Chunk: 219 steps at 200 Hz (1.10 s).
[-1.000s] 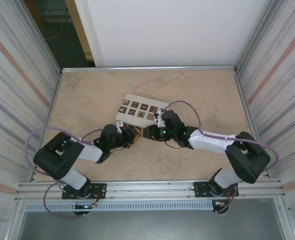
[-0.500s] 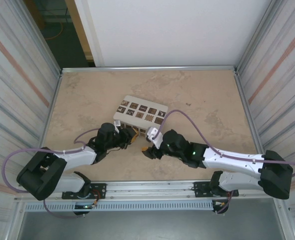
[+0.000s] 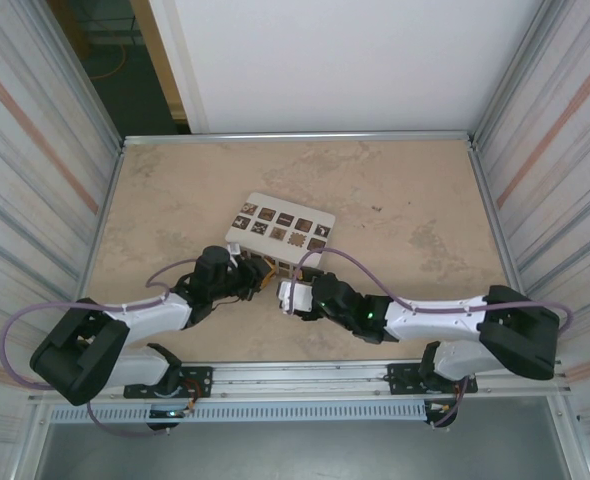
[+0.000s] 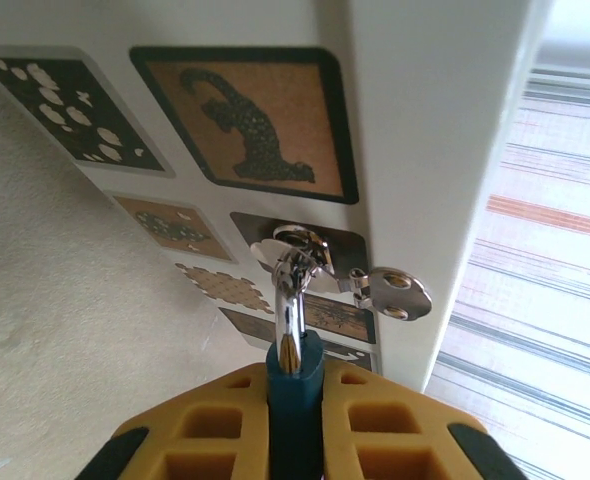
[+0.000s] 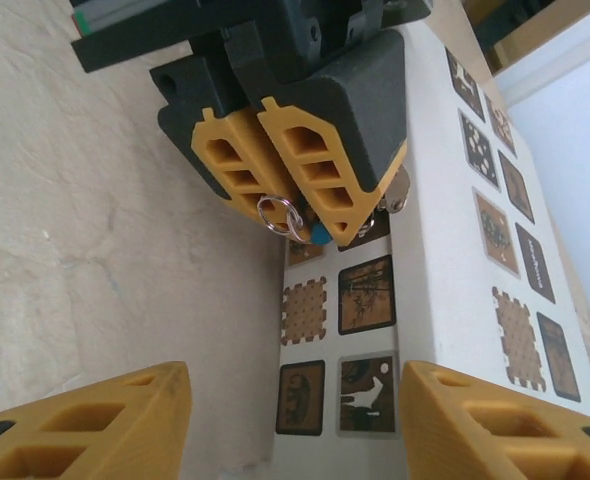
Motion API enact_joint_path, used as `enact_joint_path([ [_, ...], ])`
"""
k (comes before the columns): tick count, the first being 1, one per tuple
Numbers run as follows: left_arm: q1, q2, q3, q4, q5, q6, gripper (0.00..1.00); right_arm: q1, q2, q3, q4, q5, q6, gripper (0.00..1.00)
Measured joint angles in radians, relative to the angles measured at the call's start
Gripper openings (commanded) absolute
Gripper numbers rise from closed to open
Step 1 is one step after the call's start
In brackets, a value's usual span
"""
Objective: Unlock the padlock with the key
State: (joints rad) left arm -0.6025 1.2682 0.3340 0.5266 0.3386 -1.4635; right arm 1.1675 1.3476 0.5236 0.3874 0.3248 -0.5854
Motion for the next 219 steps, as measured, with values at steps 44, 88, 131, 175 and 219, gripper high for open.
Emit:
enact_joint_path([
  [44, 0.0, 0.0, 0.0, 0.0, 0.0, 0.0, 0.14, 0.0, 0.112, 0.024, 0.085, 0.017, -0.031, 0.44],
  [88, 0.0, 0.0, 0.0, 0.0, 0.0, 0.0, 0.14, 0.0, 0.167, 0.057, 0.142, 0.024, -0.038, 0.37],
  [131, 0.0, 0.0, 0.0, 0.0, 0.0, 0.0, 0.14, 0.0, 0.203, 0.077, 0.169, 0.032, -0.052, 0.29],
  [175, 0.0, 0.0, 0.0, 0.0, 0.0, 0.0, 0.14, 0.0, 0.23, 0.09, 0.187, 0.046, -0.053, 0.24],
  [219, 0.0, 0.0, 0.0, 0.0, 0.0, 0.0, 0.14, 0.0, 0.251, 0.103, 0.196, 0.048, -0.053, 0.21],
])
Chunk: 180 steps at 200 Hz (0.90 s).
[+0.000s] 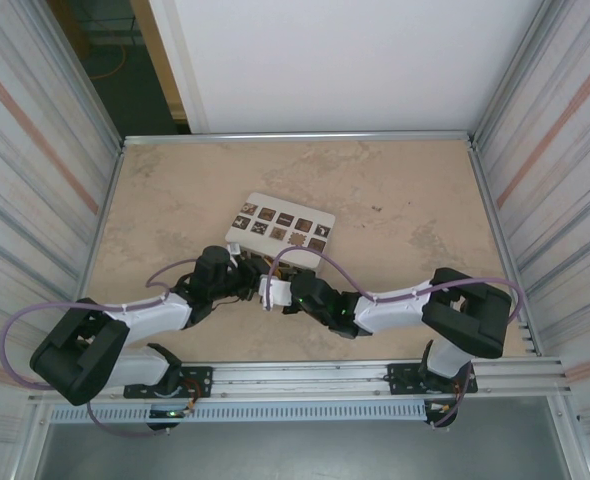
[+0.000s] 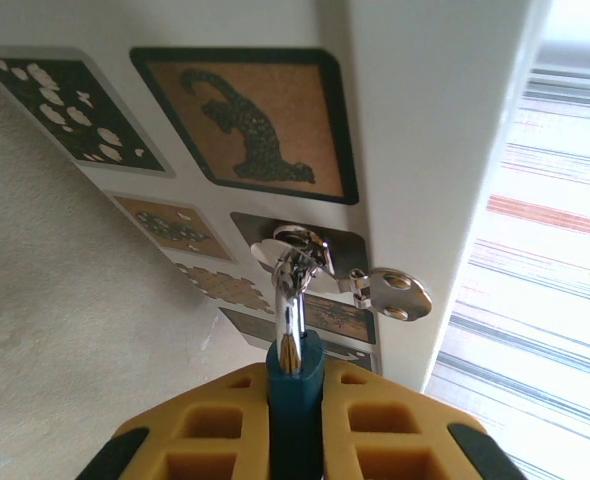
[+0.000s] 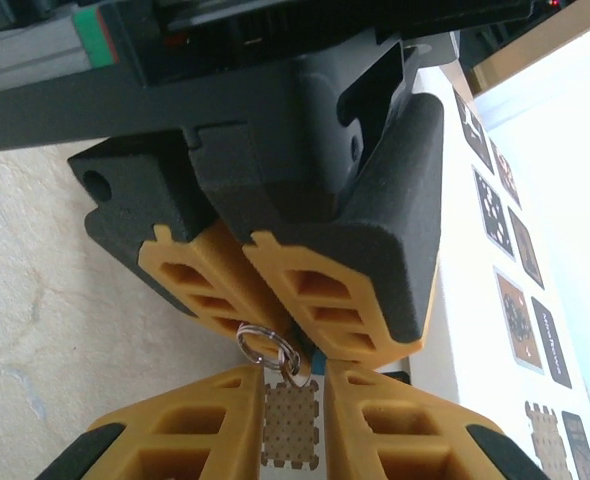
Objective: Unlock the padlock with the key
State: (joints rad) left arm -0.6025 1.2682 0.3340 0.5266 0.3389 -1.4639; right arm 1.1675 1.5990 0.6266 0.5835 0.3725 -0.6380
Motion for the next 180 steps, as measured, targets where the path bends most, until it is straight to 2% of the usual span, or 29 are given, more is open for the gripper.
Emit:
enact_joint_path([
  [53, 0.001, 0.0, 0.0, 0.0, -0.001, 0.0, 0.14, 0.0, 0.016, 0.005, 0.021, 0.01, 0.0, 0.15],
  [96, 0.001, 0.0, 0.0, 0.0, -0.008, -0.001, 0.14, 0.0, 0.024, 0.007, 0.027, 0.018, -0.002, 0.0],
  [142, 0.001, 0.0, 0.0, 0.001, -0.011, -0.003, 0.14, -0.001, 0.024, 0.007, 0.03, 0.02, 0.038, 0.0],
  [180, 0.001, 0.0, 0.0, 0.014, -0.011, -0.006, 0.14, -0.013, 0.008, 0.005, 0.022, -0.006, 0.204, 0.0],
])
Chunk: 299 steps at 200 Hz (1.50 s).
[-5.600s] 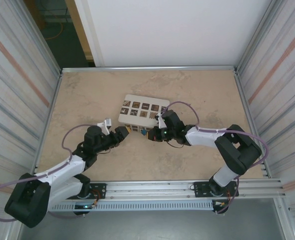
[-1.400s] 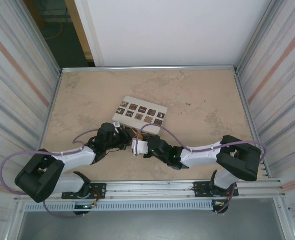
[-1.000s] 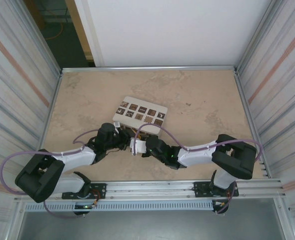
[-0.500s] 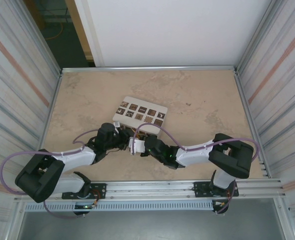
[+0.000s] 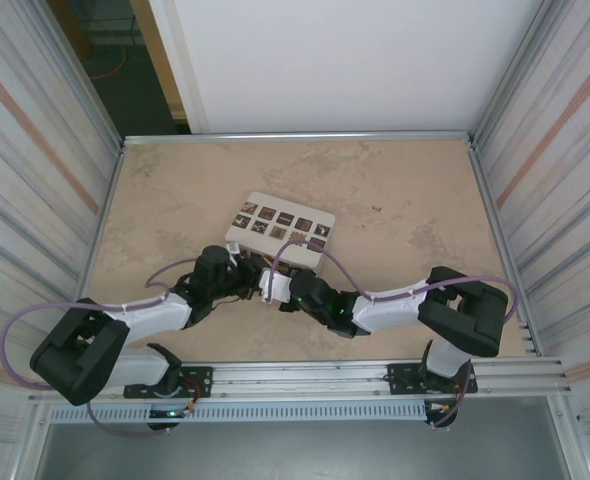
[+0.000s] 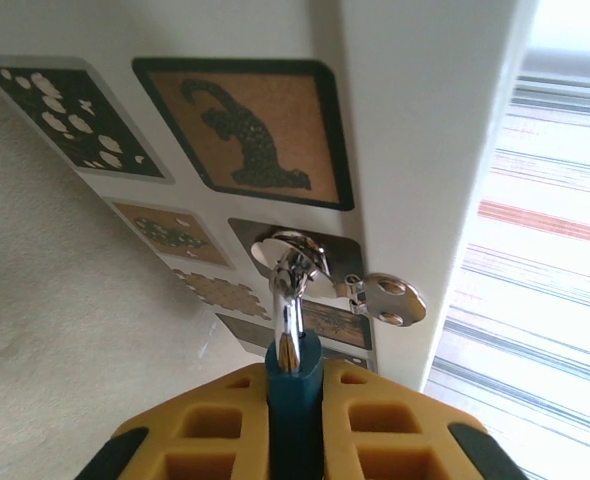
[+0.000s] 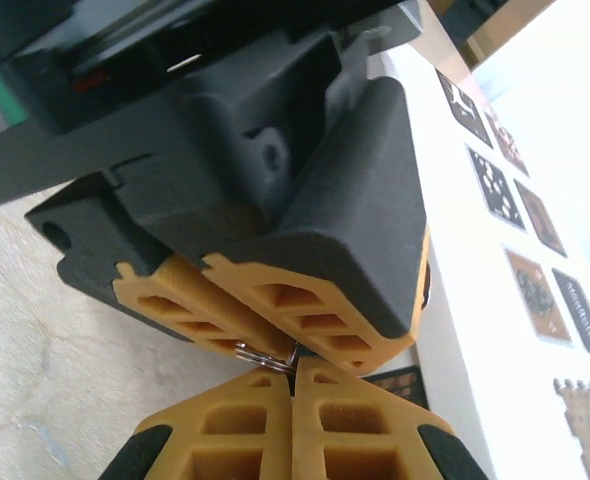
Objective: Unlock the padlock with the key
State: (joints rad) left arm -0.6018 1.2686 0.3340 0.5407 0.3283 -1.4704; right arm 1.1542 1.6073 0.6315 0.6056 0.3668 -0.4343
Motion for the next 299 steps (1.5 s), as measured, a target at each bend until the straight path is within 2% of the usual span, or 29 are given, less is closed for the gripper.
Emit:
enact_joint_path([
  [48, -0.002, 0.019, 0.001, 0.069, -0.002, -0.012, 0.14, -0.018, -0.021, -0.01, 0.015, -0.012, 0.273, 0.0],
  [87, -0.009, 0.046, 0.001, 0.093, -0.001, -0.02, 0.15, -0.018, -0.02, -0.024, 0.023, -0.008, 0.353, 0.0],
  [128, -0.016, 0.05, 0.001, 0.089, -0.001, -0.011, 0.37, -0.039, -0.02, -0.048, 0.062, 0.001, 0.372, 0.0],
  [166, -0.014, 0.032, 0.003, 0.053, -0.009, 0.017, 0.48, -0.076, -0.033, -0.079, 0.067, -0.019, 0.415, 0.0],
  [226, 0.018, -0.119, 0.039, -0.133, -0.035, 0.115, 0.52, -0.14, -0.171, -0.137, -0.027, -0.139, 0.547, 0.0],
  [299, 0.019, -0.312, 0.206, -0.459, -0.158, 0.378, 0.54, -0.343, -0.427, -0.193, -0.298, -0.352, 0.797, 0.0],
])
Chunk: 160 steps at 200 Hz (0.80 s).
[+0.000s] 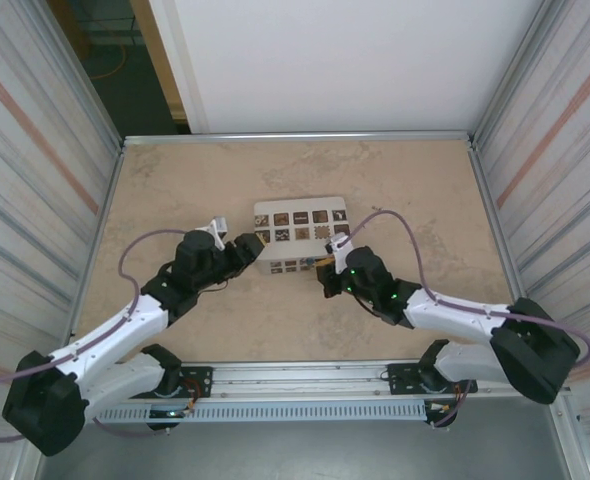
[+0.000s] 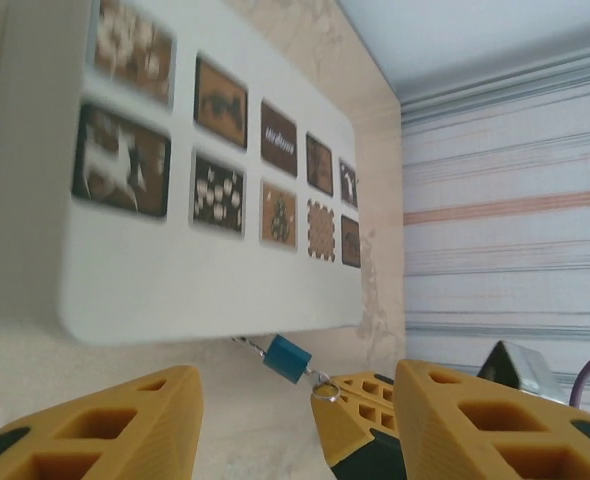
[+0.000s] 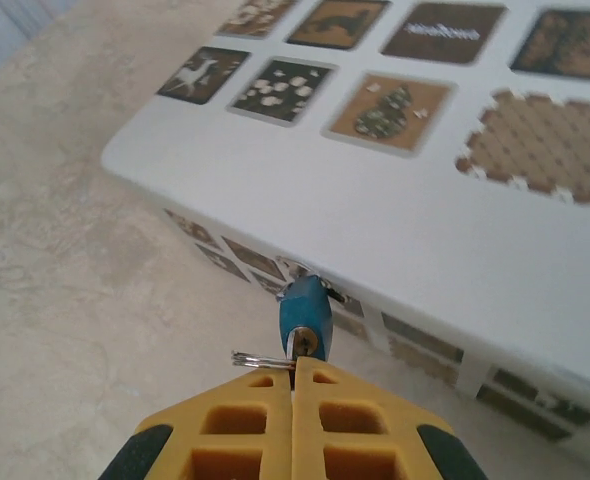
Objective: Unlock the padlock with the key
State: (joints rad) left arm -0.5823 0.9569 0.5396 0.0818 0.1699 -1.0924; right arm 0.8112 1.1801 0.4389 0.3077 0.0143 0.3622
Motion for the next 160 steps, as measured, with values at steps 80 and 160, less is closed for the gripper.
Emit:
enact_joint_path([
  [80, 0.009, 0.09, 0.106, -0.079, -0.093, 0.188, 0.57, -0.211, -0.066, -0.109, -0.107, -0.264, 0.261, 0.0],
  [160, 0.122, 0.267, 0.134, -0.085, 0.012, 0.259, 0.6, -0.282, 0.055, -0.116, -0.05, -0.413, 0.337, 0.0],
])
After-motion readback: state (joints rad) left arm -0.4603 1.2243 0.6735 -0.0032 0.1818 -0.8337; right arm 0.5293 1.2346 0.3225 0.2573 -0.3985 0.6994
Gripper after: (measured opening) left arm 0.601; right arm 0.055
